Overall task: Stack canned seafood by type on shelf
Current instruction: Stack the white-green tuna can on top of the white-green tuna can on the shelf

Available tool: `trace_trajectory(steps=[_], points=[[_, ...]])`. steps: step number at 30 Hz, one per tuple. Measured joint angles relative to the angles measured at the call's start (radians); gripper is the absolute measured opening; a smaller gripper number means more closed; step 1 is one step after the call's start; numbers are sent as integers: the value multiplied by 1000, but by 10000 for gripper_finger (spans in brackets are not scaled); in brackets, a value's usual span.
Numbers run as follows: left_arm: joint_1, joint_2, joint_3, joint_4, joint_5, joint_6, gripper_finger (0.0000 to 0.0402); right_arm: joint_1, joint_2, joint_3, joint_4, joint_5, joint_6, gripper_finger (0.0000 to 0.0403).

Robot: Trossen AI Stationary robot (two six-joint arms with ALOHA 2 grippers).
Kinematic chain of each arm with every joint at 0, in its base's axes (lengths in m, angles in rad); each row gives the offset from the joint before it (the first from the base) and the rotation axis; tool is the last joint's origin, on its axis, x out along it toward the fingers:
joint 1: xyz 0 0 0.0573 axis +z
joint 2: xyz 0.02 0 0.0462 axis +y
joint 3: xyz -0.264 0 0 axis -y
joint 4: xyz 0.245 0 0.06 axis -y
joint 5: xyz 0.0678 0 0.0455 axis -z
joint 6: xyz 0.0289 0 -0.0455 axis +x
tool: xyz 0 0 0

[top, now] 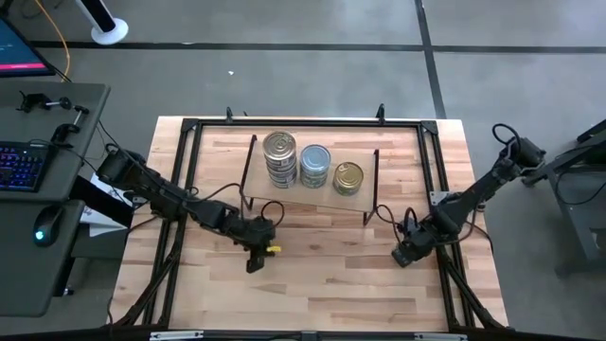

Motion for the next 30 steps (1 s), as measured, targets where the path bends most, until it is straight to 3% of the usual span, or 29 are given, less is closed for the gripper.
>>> trace_trajectory(steps=[7,14,19,30], points=[[-30,0,0,217,-182,-132,0,81,0,-1,44,-37,33,0],[-70,0,0,359,-205,-226,0,145,27,0,173,72,44,0],[-138,0,0,354,-259,-289,0,165,103,3,296,85,-1,0],[-237,1,0,271,-297,-285,0,131,381,21,834,189,-11,0]])
